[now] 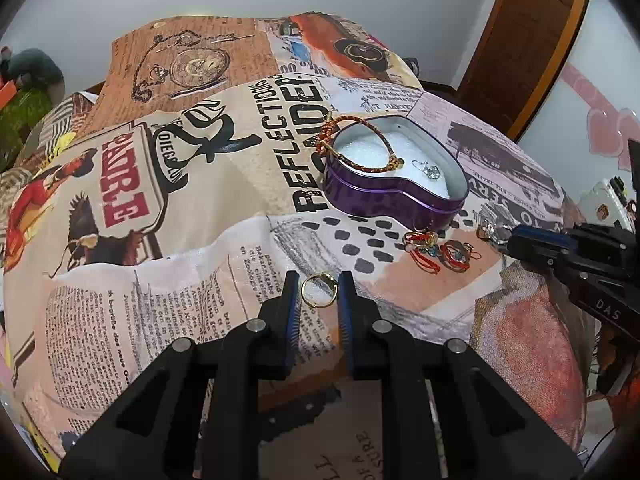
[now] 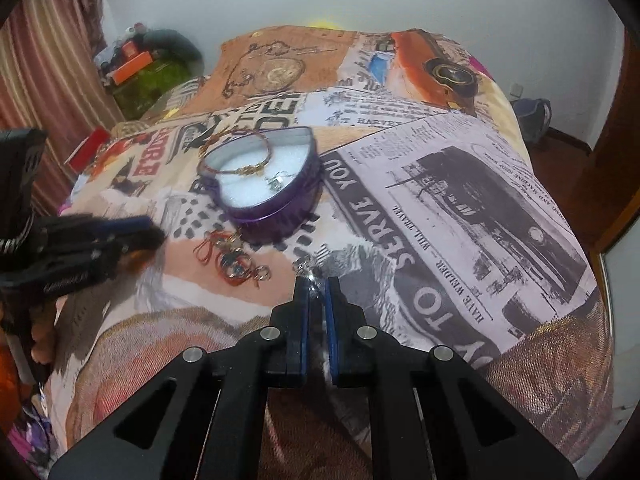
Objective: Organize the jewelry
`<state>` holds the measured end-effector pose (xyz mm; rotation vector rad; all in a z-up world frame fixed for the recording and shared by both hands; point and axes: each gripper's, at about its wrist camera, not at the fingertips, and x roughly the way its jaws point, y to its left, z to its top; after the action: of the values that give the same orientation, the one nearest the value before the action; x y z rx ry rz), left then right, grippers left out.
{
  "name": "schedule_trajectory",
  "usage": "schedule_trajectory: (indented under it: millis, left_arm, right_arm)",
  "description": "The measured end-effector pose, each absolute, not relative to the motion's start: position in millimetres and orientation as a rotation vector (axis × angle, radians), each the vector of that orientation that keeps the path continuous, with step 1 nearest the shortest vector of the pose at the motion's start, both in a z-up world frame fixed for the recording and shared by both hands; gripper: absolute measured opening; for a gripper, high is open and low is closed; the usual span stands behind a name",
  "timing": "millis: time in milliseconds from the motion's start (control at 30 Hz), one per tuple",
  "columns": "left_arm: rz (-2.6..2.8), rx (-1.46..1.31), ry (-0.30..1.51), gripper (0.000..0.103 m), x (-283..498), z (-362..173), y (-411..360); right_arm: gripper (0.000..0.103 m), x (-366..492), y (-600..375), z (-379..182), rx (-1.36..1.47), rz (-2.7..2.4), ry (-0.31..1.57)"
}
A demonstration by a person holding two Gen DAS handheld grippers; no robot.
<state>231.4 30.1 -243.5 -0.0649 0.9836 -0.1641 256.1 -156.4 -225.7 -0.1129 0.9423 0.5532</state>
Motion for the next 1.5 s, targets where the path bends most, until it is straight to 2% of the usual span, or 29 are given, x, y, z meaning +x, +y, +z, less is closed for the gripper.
schedule_trajectory:
  millis: [100,167,233,500,567,633,967,1500]
  left_arm:
    - [-0.160,-0.057,0.981,0.018,231.2,-243.5,29.4]
    - [-0.161,-0.063,0.979,0.017,230.6,-243.5,30.2]
    - [-0.163,-0.066,0.977,0.017,230.2,-243.5,30.6]
    - [-0.169,-0.054,0.969,0.017,225.6,-241.4,28.1]
    - [-0.181,-0.059,0.969,0.017,223.1,-240.5,26.5]
    - [-0.179,-0.052,0.963,0.017,219.0,-238.3,24.0]
    - [-0.165,-0.022,0.938,0.017,208.0,-222.4,15.4]
    - [-0.160,-0.006,0.802,0.017,222.6,-169.6,3.5]
  right_arm:
    - [0.016,254.6,-153.3,-223.2,-0.141,0.536,0.924]
    - [0.037,255.6,-150.6,-222.9,-0.155,0.521,0.908]
    - [0.043,258.7,-148.7,-223.7,-0.153,0.511,0.894]
    - [0.042,270.3,-145.6,-236.8,-0.131,0.512,0.932]
    - [0.023,267.1,-140.2,-238.1,-0.176,0.526,0.922]
    - [0.014,265.9,-138.2,-237.6,-0.191,0.542,0.919]
    - [0.014,259.4,-145.9,-216.5,-0.134,0.542,0.867]
    - [0.014,253.7,-132.9,-159.7,-0.082,0.576,0.718]
